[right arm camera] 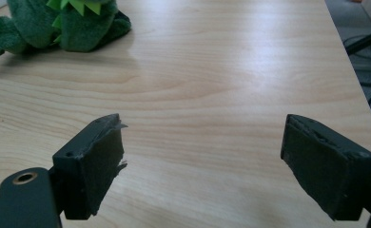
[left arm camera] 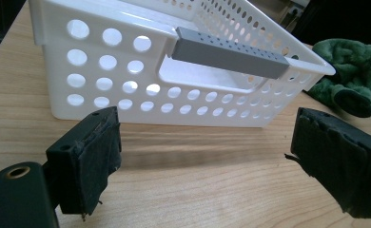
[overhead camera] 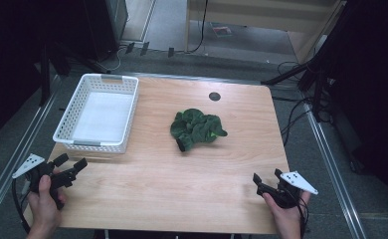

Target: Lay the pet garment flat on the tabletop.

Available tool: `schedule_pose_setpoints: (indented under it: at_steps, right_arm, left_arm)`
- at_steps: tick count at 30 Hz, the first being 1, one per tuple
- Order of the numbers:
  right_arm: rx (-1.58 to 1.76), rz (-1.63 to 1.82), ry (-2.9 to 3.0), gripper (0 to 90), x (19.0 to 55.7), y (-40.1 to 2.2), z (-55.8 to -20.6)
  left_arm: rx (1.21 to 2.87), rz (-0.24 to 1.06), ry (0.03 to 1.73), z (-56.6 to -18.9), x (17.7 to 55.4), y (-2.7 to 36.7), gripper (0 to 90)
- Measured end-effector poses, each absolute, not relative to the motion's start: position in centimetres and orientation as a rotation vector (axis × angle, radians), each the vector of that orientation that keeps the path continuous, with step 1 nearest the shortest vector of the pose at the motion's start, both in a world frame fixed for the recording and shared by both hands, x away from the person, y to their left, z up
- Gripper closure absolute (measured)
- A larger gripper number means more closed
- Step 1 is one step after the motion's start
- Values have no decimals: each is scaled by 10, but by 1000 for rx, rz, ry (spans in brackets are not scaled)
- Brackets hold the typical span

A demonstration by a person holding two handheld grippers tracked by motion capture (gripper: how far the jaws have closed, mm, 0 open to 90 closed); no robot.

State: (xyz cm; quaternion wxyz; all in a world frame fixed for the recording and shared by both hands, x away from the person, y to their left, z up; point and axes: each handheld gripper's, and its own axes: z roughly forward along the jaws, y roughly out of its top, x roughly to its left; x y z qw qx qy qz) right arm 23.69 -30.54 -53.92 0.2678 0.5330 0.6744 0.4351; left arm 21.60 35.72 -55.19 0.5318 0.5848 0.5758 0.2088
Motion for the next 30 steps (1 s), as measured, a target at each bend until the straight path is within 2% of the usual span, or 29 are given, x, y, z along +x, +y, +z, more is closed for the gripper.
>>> schedule_pose_setpoints:
  at_steps: [11,17,18,25,30]
  right_arm:
    - [1359,1160,1831,160,270,-266,-500]
    - [1295,1206,1893,160,315,-225,-469]
    - [1273,1204,1910,159,330,-208,-463]
    - [1243,1218,1968,159,362,-169,-456]
    - [1227,1166,2024,156,379,-145,-463]
  left_arm:
    - [1407,529,1392,-552,217,354,102]
    - [1416,536,1393,-553,217,353,102]
    - [1418,536,1392,-553,217,353,102]
    - [1418,542,1392,-553,217,352,102]
    - [1421,545,1390,-553,217,351,104]
